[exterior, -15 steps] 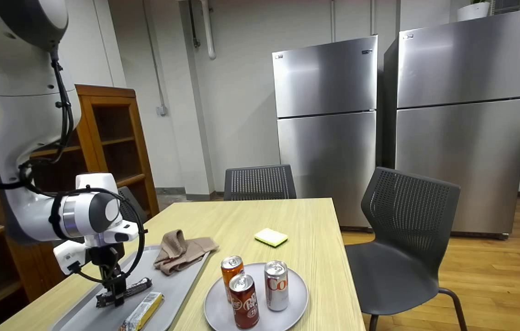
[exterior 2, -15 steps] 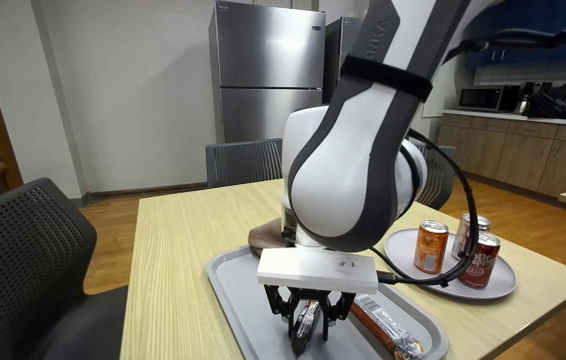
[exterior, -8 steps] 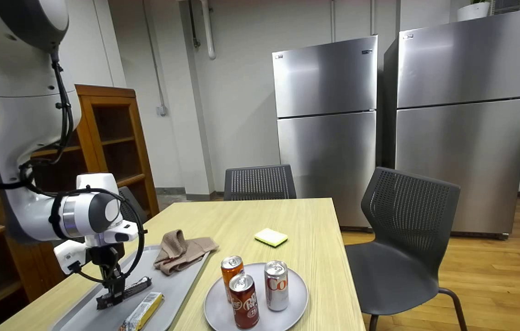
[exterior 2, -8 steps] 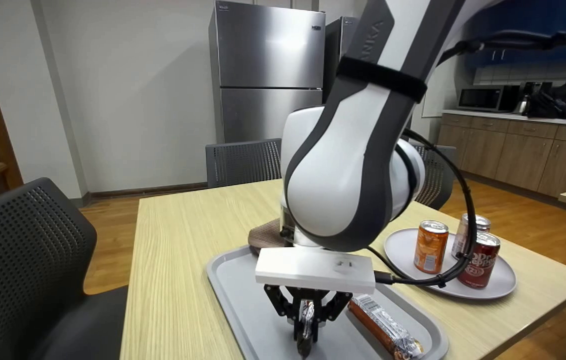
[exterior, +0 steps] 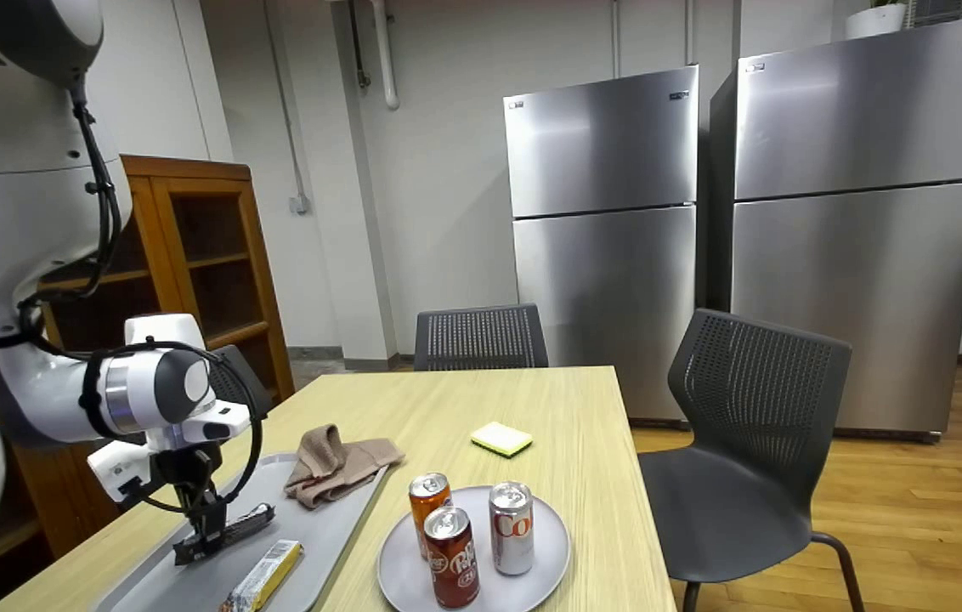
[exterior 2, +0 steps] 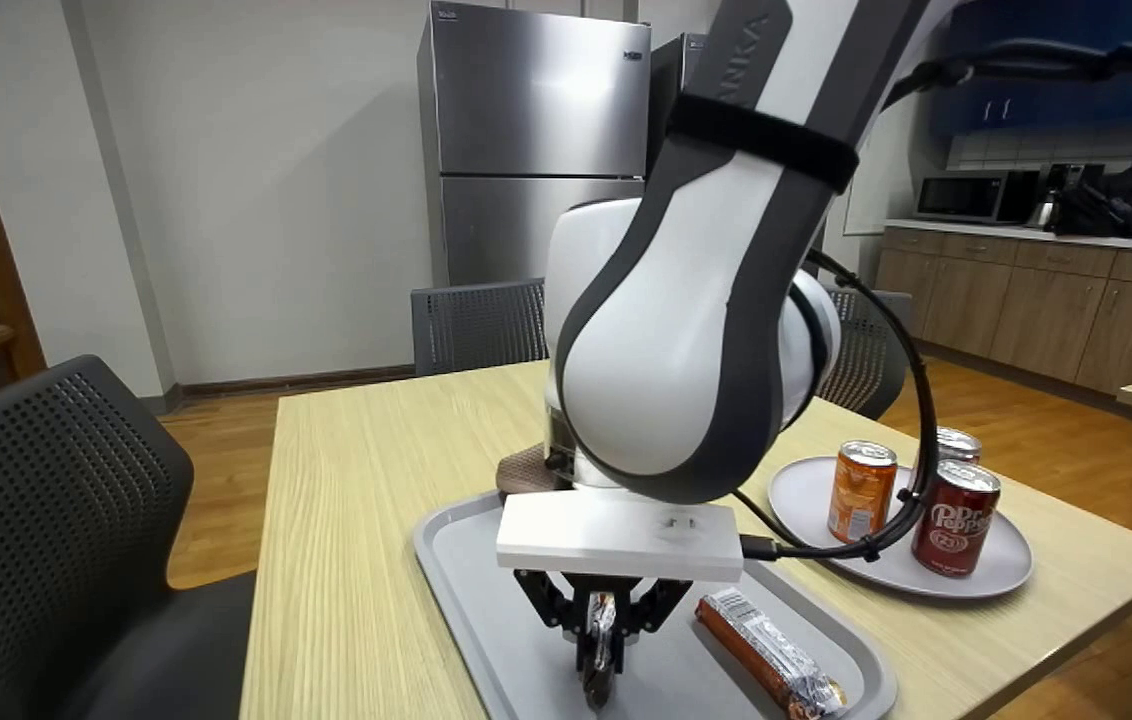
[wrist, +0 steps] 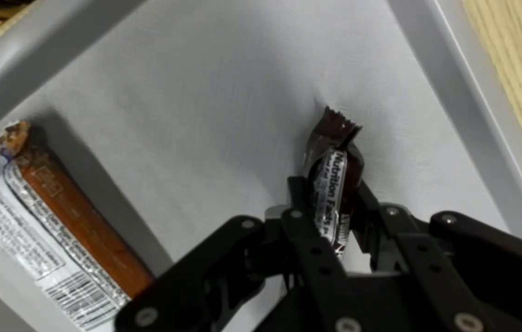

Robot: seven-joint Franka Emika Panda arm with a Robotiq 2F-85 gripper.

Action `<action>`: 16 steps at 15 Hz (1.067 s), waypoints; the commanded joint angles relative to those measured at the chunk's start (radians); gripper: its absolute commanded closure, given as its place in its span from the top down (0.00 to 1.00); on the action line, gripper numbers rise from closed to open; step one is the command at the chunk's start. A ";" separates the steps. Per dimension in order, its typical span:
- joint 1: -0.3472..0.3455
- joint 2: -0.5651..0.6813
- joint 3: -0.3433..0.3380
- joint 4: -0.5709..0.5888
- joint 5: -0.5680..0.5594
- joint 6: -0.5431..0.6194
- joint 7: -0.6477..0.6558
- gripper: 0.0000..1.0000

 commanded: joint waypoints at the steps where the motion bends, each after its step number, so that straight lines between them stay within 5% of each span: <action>1: 0.102 -0.061 -0.061 0.016 -0.071 -0.072 0.020 0.06; 16: 0.150 0.069 0.005 0.319 -0.127 -0.185 -0.140 0.06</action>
